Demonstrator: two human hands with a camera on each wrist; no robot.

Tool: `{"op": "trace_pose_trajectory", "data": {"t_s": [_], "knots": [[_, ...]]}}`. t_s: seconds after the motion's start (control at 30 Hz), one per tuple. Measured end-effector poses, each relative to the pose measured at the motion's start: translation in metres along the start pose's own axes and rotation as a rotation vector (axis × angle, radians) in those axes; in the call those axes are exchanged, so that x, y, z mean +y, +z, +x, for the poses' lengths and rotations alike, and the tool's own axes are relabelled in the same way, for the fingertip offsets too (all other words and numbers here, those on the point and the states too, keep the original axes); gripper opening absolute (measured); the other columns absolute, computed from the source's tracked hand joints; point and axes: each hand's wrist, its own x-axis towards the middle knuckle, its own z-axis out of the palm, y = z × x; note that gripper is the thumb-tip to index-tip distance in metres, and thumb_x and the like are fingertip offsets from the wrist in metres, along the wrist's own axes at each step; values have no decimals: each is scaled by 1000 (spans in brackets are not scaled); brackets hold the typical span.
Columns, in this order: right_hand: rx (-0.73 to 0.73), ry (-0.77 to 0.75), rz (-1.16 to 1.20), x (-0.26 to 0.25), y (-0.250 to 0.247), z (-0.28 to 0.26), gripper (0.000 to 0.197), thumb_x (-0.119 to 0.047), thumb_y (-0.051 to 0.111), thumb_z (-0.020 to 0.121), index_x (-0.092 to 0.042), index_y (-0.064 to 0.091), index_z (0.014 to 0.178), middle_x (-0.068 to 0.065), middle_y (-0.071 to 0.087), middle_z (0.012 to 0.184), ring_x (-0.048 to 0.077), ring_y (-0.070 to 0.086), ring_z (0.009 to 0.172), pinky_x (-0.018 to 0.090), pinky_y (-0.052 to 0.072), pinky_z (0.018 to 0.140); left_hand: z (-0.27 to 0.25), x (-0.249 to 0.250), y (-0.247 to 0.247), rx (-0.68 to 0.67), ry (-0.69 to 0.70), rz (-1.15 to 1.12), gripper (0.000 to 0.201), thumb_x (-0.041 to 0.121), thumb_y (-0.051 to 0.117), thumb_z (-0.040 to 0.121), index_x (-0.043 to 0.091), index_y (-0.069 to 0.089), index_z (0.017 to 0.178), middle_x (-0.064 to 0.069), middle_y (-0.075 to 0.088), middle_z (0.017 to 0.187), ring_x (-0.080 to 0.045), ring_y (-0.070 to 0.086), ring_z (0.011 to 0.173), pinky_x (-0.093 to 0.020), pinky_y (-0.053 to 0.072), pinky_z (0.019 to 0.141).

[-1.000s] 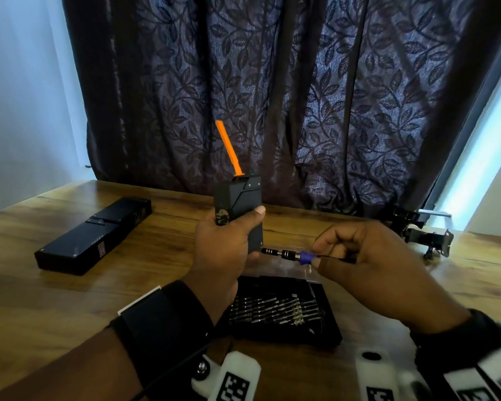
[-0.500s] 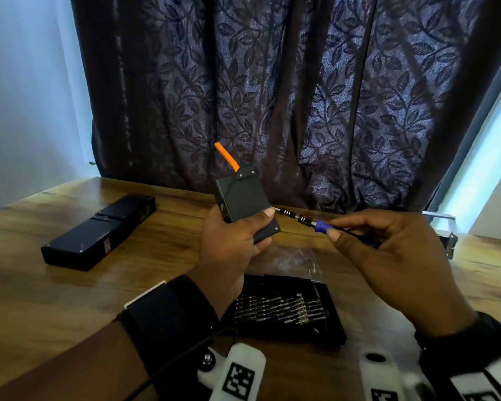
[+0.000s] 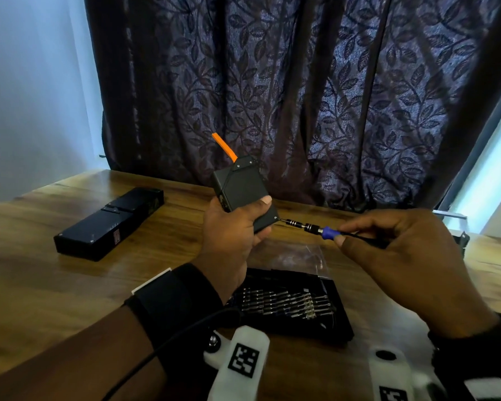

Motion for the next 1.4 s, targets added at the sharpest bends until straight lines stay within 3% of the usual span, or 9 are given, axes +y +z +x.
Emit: {"op": "trace_pose_trajectory", "data": {"t_s": [0.1,0.4,0.6,0.77,0.93,1.0,1.13,1.23,1.4], "knots": [[-3,-3,-4,-1,0,1,26,-21,86,77,-43,74,75,-25,69,63,4,65,57,8,44,52,-1,1,-1,-6,7,4,36,11,83,85,23,64,113,-2,78,105,-22,78,88,-27,59,58],[-11,10,-13,-1,0,2,27,-21,86,78,-44,73,73,-25,69,62,2,64,58,7,44,53,0,0,0,-4,14,15,39,10,83,85,21,64,118,-1,78,107,-18,78,87,-25,57,57],[-6,24,2,0,1,1,22,-20,86,78,-39,75,74,-21,69,59,5,62,52,9,41,48,-2,0,0,-23,11,17,33,9,82,86,25,64,109,-1,78,105,-17,78,85,-25,57,57],[-18,58,-6,-1,0,1,18,-22,86,78,-37,77,76,-21,69,61,2,63,54,7,42,49,-1,0,0,-23,18,23,36,10,83,85,24,63,111,2,78,103,-15,78,84,-25,58,58],[-57,71,-118,-3,-3,1,14,-25,85,77,-36,78,76,-30,68,67,-7,63,62,5,42,55,-2,-2,-1,-85,92,142,38,6,84,84,27,63,106,9,78,88,-12,77,75,-23,56,53],[-89,75,-176,-6,-3,0,16,-28,84,76,-40,74,72,-32,66,67,-10,62,64,9,40,50,-4,-5,0,-111,122,221,39,3,84,83,27,64,106,9,77,87,-12,76,72,-25,55,52],[-163,74,-292,-13,-4,-1,23,-31,83,75,-44,65,68,-19,67,61,-10,61,69,11,36,50,-7,-10,1,-155,119,332,39,2,84,81,30,65,101,11,78,85,-13,76,72,-28,56,53],[-230,63,-363,-17,-3,-3,20,-31,85,75,-40,67,73,-17,68,62,-2,61,64,14,36,54,-7,-9,1,-147,103,345,39,5,84,82,32,64,102,10,77,90,-13,76,75,-28,57,54],[-198,72,-405,-14,-1,-3,12,-37,82,79,-37,71,74,-16,68,65,1,60,63,21,43,58,-8,-7,2,-125,82,332,36,9,83,85,31,63,105,6,75,98,-18,76,82,-29,61,57]]}}
